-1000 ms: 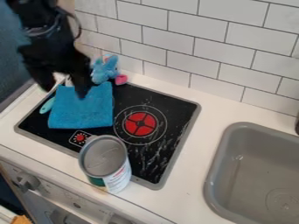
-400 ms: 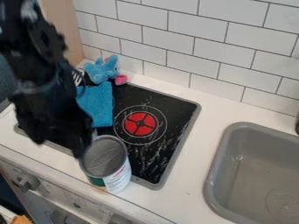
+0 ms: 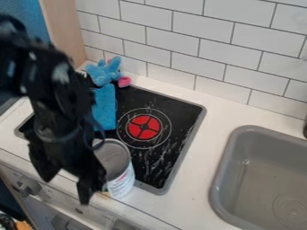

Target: Move the can to the top right of the stove

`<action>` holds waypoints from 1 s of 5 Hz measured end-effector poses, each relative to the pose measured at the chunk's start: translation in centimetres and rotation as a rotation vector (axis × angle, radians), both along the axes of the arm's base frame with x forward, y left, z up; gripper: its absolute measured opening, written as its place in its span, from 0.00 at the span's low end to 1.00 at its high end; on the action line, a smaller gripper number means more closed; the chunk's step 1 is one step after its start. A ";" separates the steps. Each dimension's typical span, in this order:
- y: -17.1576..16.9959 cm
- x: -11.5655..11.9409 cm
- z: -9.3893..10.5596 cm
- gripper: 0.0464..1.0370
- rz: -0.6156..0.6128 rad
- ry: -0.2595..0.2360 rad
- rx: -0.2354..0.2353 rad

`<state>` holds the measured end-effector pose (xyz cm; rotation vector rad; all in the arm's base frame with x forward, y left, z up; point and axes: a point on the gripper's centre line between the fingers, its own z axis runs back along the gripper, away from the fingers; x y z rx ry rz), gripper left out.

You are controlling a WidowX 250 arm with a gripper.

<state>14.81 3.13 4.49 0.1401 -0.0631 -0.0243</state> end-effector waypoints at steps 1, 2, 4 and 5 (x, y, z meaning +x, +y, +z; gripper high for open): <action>0.4 0.1 -1.3 0.96 0.010 0.025 0.041; 1.1 0.4 -2.9 0.96 0.029 0.051 0.050; 1.4 2.3 -3.3 0.96 0.039 0.029 0.031; 1.1 3.4 -2.8 0.96 0.051 0.014 0.006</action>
